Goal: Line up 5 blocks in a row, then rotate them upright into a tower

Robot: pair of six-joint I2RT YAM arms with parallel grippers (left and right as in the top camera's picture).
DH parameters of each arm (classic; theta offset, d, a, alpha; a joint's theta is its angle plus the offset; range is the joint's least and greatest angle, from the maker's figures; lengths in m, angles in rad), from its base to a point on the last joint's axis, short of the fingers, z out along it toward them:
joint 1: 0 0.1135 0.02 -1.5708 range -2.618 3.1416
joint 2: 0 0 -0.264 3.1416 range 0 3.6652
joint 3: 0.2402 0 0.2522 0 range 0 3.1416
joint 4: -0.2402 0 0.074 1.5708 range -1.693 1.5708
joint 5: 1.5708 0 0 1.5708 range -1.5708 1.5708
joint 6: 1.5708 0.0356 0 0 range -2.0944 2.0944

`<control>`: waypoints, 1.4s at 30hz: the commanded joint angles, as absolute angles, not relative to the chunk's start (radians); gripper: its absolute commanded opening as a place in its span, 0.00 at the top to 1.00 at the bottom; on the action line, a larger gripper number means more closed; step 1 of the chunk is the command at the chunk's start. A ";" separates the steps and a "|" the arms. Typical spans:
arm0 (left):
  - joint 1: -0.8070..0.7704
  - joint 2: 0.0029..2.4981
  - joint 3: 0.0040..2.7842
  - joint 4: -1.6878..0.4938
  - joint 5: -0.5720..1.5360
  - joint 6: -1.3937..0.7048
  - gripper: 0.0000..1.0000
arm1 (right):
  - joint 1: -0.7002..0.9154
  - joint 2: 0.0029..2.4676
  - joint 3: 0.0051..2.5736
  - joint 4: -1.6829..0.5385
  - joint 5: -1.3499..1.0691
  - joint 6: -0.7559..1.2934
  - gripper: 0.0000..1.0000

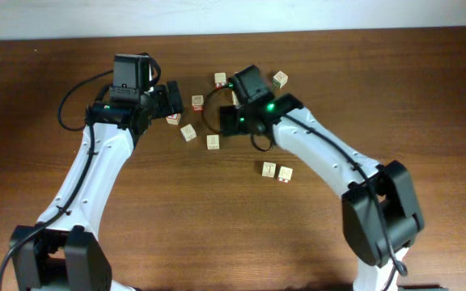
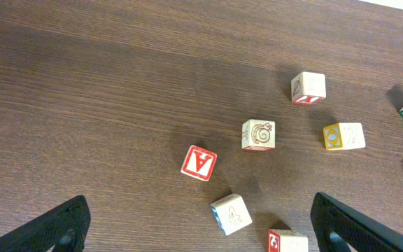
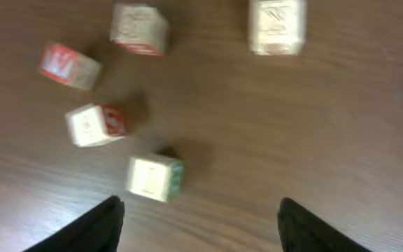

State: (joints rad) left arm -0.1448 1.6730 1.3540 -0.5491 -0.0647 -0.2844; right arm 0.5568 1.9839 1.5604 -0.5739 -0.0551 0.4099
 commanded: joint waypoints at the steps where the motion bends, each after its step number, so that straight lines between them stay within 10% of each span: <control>1: -0.143 1.677 1.372 -0.547 -0.075 -0.288 0.01 | 0.617 2.065 1.571 -0.484 -0.036 0.392 0.28; 16: -0.143 1.677 1.372 -0.547 -0.075 -0.288 0.01 | 0.667 2.196 1.569 -0.448 0.016 0.389 0.36; 27: -0.143 1.677 1.372 -0.547 -0.075 -0.288 0.01 | 0.667 2.144 1.573 -0.504 0.038 0.401 0.68; 34: -0.143 1.677 1.372 -0.548 -0.075 -0.288 0.01 | 0.614 2.018 1.565 -0.877 0.080 0.588 0.69; 42: -0.143 1.677 1.372 -0.547 -0.075 -0.287 0.01 | 0.562 2.019 1.444 -0.818 0.076 0.671 0.68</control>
